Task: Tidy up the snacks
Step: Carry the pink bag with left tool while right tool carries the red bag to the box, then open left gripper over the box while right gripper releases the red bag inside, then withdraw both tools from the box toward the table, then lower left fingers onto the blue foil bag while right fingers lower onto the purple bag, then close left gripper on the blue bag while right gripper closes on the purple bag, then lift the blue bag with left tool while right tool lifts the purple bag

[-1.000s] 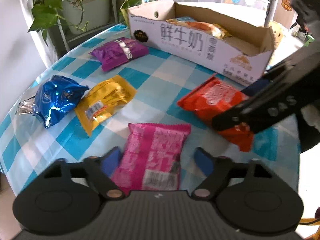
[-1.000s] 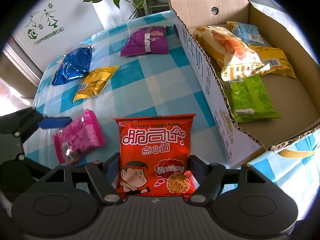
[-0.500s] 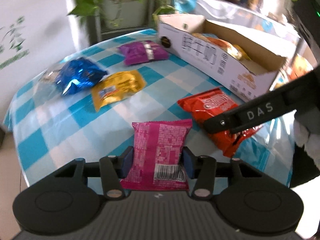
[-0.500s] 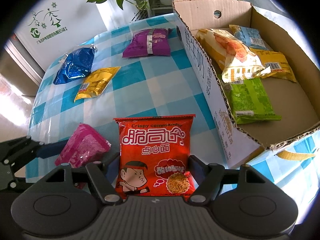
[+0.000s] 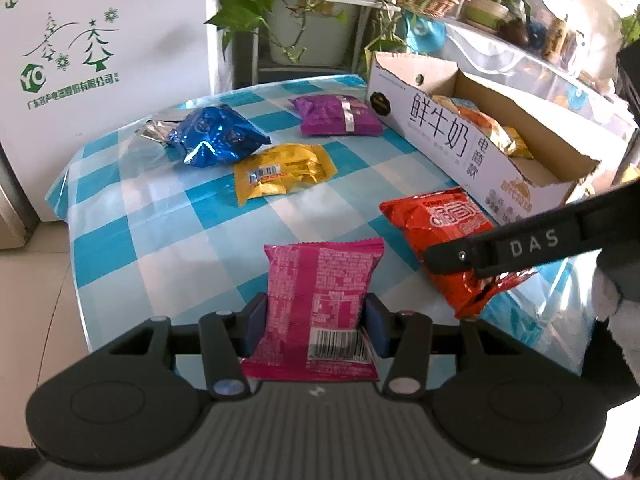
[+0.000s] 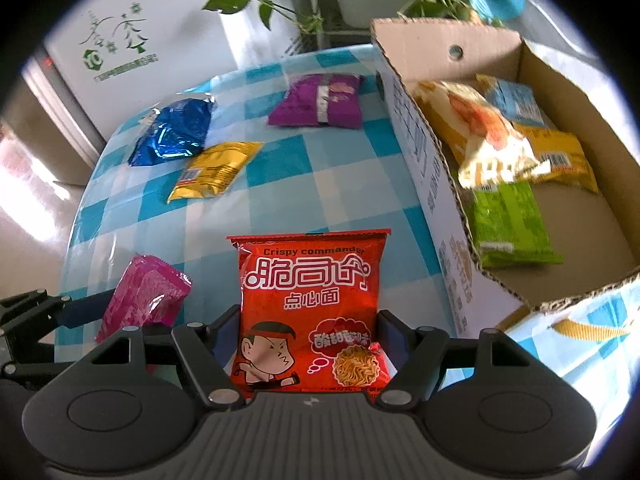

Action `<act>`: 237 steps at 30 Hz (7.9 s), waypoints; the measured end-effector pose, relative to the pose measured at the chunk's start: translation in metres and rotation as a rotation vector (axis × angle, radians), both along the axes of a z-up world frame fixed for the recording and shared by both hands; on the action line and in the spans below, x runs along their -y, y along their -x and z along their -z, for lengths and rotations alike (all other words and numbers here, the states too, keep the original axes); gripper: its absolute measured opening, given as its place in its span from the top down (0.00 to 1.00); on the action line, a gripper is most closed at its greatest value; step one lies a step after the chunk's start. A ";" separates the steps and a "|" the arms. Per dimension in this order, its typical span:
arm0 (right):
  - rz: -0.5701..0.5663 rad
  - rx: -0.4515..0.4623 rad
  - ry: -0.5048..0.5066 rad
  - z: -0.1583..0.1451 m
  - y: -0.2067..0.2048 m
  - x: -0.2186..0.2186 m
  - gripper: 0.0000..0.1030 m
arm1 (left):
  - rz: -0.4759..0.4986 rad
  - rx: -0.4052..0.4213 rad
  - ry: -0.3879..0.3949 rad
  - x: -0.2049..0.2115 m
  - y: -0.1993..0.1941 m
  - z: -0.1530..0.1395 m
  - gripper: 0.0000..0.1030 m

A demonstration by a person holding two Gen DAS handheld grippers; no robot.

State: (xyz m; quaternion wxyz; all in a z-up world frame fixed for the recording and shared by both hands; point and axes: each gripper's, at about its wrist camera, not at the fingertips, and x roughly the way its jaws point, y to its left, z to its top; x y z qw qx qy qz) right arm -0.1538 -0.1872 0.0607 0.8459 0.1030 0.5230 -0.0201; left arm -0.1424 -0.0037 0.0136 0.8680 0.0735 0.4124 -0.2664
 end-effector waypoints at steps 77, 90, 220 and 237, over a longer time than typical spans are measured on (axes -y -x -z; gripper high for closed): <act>0.355 0.347 0.012 -0.106 0.002 0.155 0.25 | 0.048 0.067 0.313 0.155 -0.029 -0.081 0.51; 0.400 0.335 -0.001 -0.104 0.000 0.162 0.25 | 0.091 0.028 0.303 0.197 -0.031 -0.071 0.47; 0.148 0.100 0.128 0.043 -0.222 -0.002 0.21 | -0.365 -0.164 0.027 -0.014 -0.217 0.006 0.17; 0.062 0.160 0.097 0.040 -0.225 0.001 0.13 | -0.341 -0.187 -0.035 0.001 -0.221 0.016 0.06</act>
